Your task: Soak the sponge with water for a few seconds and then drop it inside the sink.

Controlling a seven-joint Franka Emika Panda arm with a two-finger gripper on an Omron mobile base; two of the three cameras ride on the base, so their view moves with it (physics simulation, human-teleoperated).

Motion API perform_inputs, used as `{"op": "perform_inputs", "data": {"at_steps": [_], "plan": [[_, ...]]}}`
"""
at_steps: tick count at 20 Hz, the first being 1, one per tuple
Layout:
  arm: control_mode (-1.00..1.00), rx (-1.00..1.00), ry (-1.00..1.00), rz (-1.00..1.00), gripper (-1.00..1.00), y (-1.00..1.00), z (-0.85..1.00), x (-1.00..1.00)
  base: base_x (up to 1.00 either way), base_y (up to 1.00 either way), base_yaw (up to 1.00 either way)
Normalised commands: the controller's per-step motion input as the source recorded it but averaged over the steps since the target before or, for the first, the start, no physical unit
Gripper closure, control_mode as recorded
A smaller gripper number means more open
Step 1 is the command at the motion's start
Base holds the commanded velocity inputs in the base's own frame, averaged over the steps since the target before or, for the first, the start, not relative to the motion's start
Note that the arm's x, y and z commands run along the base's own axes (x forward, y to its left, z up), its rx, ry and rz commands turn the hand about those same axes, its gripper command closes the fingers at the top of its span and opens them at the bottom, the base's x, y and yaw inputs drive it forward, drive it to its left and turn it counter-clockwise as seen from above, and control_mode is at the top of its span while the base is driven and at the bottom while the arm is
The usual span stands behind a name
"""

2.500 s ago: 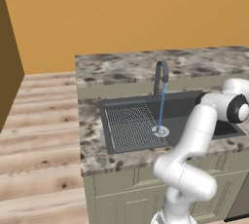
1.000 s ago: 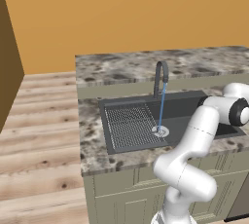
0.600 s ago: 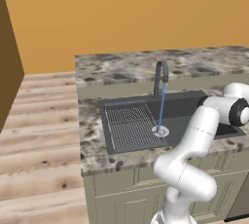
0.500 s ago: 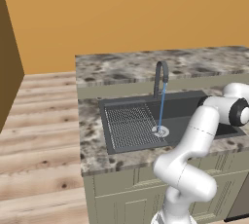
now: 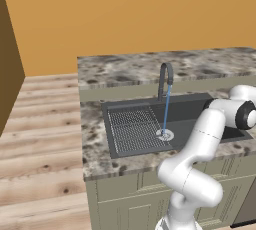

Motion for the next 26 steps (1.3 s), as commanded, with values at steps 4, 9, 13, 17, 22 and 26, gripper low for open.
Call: {"op": "perform_inputs", "data": {"at_steps": [4,9,13,17,22,26], "plan": [[-1.0,0.0,-0.01,0.0,1.0,0.01,0.0,0.0,0.0,0.0,0.0],[-1.0,0.0,0.0,0.0,1.0,0.54,0.17,0.14,0.0,0.0,0.0],[-1.0,-0.02,0.02,0.0,1.0,0.59,0.71,0.34,0.0,0.0,0.0],[-1.0,-0.01,0.02,0.0,1.0,0.38,0.69,0.2,0.0,0.0,0.0],[-1.0,0.0,-0.02,0.0,1.0,0.31,0.22,0.04,0.0,0.0,0.0],[-1.0,0.0,-0.08,0.01,1.0,0.42,0.0,0.0,0.0,0.0,0.0]]}}
